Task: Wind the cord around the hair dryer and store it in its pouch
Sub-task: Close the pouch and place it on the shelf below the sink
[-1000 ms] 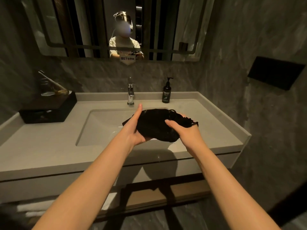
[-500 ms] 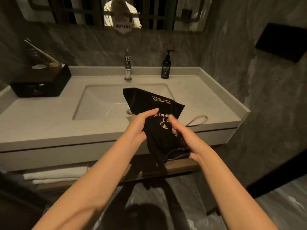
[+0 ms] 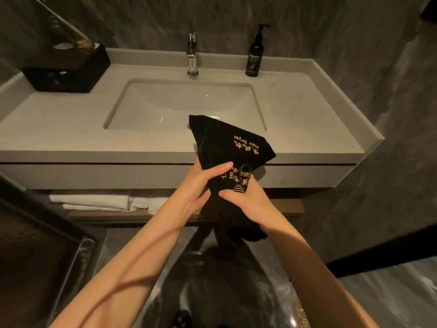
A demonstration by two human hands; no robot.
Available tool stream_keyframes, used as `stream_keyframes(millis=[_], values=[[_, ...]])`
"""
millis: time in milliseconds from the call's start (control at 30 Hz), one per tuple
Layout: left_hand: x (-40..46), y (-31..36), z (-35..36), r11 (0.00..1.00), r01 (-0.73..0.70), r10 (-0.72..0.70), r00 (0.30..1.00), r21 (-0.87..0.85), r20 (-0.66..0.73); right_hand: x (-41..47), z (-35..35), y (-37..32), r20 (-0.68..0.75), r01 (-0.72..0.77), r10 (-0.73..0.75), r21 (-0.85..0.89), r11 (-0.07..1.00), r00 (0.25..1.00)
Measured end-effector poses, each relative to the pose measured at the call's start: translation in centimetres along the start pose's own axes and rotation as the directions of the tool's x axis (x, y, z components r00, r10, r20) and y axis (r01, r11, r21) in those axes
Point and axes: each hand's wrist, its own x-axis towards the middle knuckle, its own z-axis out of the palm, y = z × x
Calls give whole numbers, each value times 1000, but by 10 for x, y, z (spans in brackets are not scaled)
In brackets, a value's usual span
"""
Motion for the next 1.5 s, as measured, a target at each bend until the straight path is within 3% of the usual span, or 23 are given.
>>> stream_keyframes(millis=[167, 300, 333, 400, 467, 500, 600, 667, 833, 1033, 1333, 1500], values=[[-3, -23, -15, 957, -27, 40, 998, 290, -39, -4, 1, 33, -43, -80, 82, 45, 996, 996], [1, -56, -40, 760, -26, 230, 946, 650, -230, -12, 2, 60, -95, -172, 170, -9, 985, 981], [2, -64, -50, 647, -10, 313, 915, 763, -253, -14, 2, 69, -102, -183, 180, -22, 983, 978], [0, -81, -73, 281, -21, 426, 899, 960, -104, -21, 4, 91, -136, -179, 173, -33, 983, 975], [4, -100, -98, -69, -96, 400, 909, 993, 116, -26, 12, 115, -185, -182, 175, -23, 983, 967], [9, -110, -110, -186, -123, 376, 908, 975, 186, -28, 17, 128, -213, -182, 175, -14, 983, 961], [37, -131, -132, -398, -181, 337, 883, 899, 327, -27, 29, 169, -279, -185, 177, -2, 983, 944], [59, -145, -142, -522, -237, 337, 826, 819, 453, -23, 35, 202, -313, -207, 191, -16, 978, 930], [120, -172, -165, -689, -313, 392, 599, 654, 699, -6, 46, 277, -392, -186, 140, -82, 979, 909], [188, -182, -185, -808, -226, 476, 296, 545, 828, 26, 47, 356, -406, -122, 90, -54, 991, 909], [228, -184, -196, -889, -30, 456, 46, 457, 889, 107, 45, 414, -343, 0, -28, -82, 997, 939], [232, -183, -194, -898, -23, 439, -29, 439, 898, 150, 37, 419, -302, 20, -58, -128, 992, 952]])
